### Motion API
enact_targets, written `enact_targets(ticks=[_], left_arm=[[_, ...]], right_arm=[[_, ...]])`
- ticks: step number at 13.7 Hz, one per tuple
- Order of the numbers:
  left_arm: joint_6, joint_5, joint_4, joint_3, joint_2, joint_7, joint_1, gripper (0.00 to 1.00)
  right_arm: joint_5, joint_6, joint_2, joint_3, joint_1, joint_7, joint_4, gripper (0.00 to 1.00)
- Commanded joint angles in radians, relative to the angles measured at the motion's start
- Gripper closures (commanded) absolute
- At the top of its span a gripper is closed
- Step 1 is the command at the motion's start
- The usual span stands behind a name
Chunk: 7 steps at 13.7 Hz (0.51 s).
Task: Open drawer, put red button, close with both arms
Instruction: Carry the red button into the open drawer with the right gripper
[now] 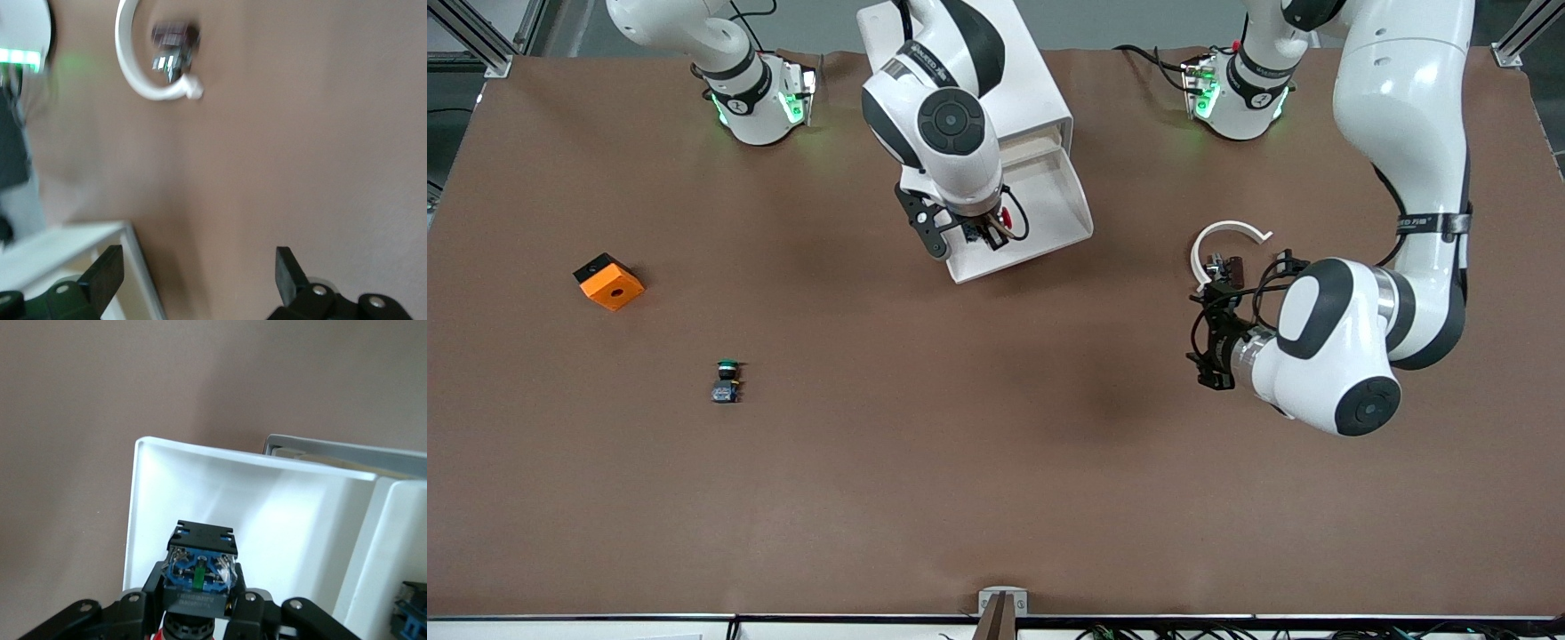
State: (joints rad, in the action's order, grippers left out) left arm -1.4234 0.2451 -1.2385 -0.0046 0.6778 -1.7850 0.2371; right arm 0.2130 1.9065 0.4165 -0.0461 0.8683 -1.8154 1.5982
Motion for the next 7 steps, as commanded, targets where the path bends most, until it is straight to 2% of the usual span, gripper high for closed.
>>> enact_targets(ticks=[1, 7], left_arm=[[-0.002, -0.087, -0.015, -0.005, -0.044, 0.149, 0.008, 0.0], [-0.005, -0.125, -0.045, -0.006, -0.129, 0.683, 0.011, 0.0]], right_arm=[[0.02, 0.005, 0.024, -0.014, 0.021, -0.03, -0.02, 0.74], [0.022, 0.046, 0.082, -0.012, 0.064, -0.028, -0.021, 0.71]])
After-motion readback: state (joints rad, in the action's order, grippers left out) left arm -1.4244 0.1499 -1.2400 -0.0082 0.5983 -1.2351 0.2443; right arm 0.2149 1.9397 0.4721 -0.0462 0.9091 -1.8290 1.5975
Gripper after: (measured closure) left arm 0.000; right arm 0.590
